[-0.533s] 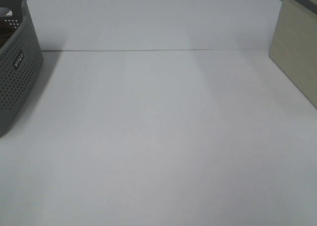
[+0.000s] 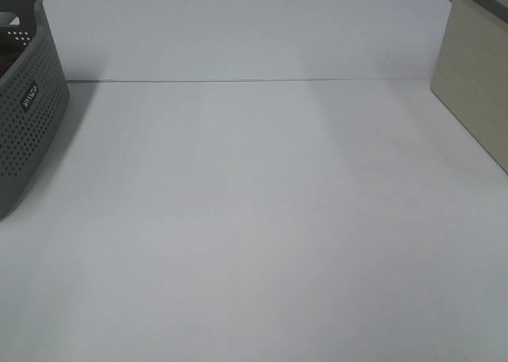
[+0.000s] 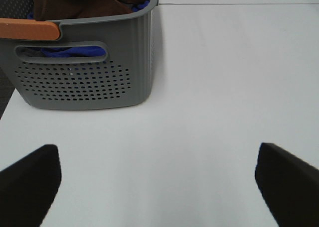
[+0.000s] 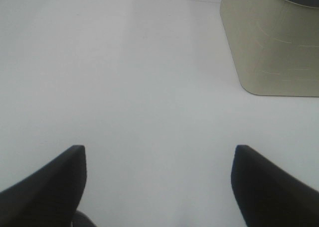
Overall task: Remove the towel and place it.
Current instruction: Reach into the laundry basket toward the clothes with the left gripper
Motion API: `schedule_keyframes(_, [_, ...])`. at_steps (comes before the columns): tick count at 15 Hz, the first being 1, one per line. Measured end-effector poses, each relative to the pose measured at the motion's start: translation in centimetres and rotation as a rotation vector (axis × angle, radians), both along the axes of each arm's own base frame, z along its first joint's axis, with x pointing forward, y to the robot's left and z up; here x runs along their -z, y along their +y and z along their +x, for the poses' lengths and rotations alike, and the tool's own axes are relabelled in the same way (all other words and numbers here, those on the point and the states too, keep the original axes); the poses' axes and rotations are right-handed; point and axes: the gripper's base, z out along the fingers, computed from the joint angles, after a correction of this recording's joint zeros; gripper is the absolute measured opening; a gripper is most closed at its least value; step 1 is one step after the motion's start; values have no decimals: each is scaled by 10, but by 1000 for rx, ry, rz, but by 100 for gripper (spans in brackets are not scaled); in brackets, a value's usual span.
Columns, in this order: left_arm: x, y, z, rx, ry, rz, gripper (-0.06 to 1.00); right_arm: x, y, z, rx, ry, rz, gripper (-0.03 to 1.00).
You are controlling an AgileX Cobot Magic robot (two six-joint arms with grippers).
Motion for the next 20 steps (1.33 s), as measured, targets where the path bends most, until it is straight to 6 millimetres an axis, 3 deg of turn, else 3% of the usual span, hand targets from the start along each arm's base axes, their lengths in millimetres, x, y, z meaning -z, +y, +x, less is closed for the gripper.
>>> schedule_keyframes(20, [0,0,0,-1,0,2,99,0,0,0,0,0,0,77])
